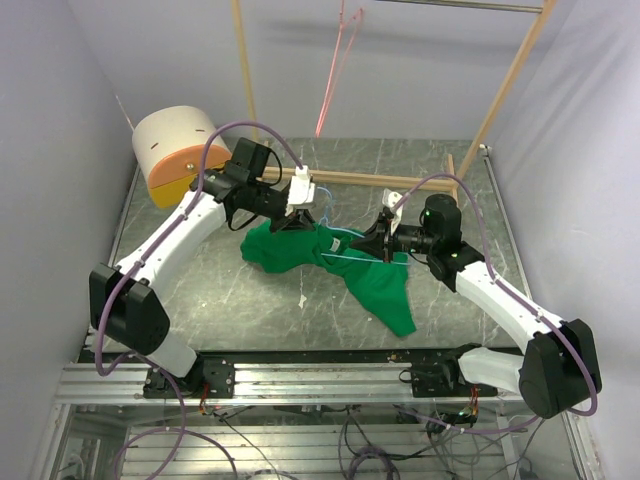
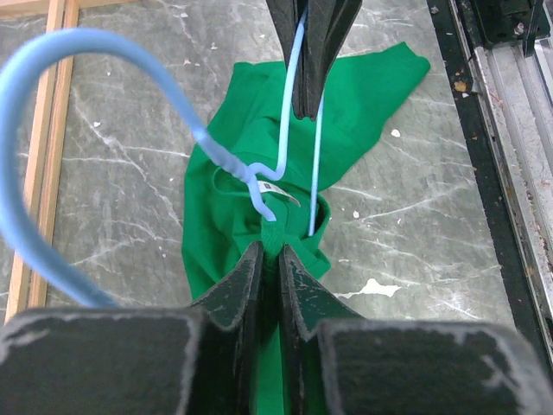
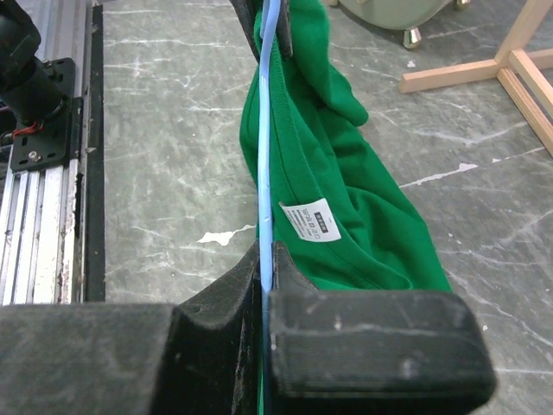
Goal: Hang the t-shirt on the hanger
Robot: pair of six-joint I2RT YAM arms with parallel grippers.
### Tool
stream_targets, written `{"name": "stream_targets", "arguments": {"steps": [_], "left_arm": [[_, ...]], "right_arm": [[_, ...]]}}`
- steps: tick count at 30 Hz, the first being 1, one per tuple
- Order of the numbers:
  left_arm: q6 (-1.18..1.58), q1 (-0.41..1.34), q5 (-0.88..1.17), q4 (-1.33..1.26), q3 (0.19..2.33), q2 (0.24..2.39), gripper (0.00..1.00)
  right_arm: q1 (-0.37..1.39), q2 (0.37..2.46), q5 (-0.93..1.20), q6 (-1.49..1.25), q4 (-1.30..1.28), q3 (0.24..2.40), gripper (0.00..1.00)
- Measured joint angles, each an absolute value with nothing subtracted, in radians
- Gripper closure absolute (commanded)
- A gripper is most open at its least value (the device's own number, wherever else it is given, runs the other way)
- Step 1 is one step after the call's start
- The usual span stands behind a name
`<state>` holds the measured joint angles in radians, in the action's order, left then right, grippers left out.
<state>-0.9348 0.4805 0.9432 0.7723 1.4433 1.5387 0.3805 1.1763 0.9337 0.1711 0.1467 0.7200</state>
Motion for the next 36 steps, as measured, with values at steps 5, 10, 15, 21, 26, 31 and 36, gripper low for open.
{"name": "stream_targets", "arguments": {"steps": [5, 10, 15, 21, 26, 31, 36], "left_arm": [[-0.921, 0.483, 0.943, 0.786, 1.454, 1.563, 0.93], [-0.931, 0.483, 0.925, 0.843, 1.508, 1.59, 0.93], [-0.939, 0.472, 0.871, 0.894, 1.533, 1.588, 0.93], [-0.946, 0.419, 0.832, 0.949, 1.58, 1.58, 0.93], [-0.944, 0.392, 0.813, 0.968, 1.581, 1.546, 0.93], [-0.939, 0.389, 0.799, 0.975, 1.581, 1.528, 0.93], [-0.931, 0.389, 0.793, 0.974, 1.58, 1.52, 0.93]], "right_arm": [[0.377, 1.177, 0.91, 0.172, 0.141, 0.72, 1.0], [0.377, 1.177, 0.871, 0.172, 0.132, 0.72, 0.76], [0.377, 1.159, 0.857, 0.181, 0.128, 0.72, 0.52], [0.377, 1.137, 0.854, 0.189, 0.122, 0.741, 0.45], [0.376, 1.108, 0.828, 0.178, 0.13, 0.76, 0.44], [0.374, 1.092, 0.809, 0.119, 0.167, 0.807, 0.45], [0.369, 1.095, 0.704, 0.013, 0.169, 0.934, 0.45]]}}
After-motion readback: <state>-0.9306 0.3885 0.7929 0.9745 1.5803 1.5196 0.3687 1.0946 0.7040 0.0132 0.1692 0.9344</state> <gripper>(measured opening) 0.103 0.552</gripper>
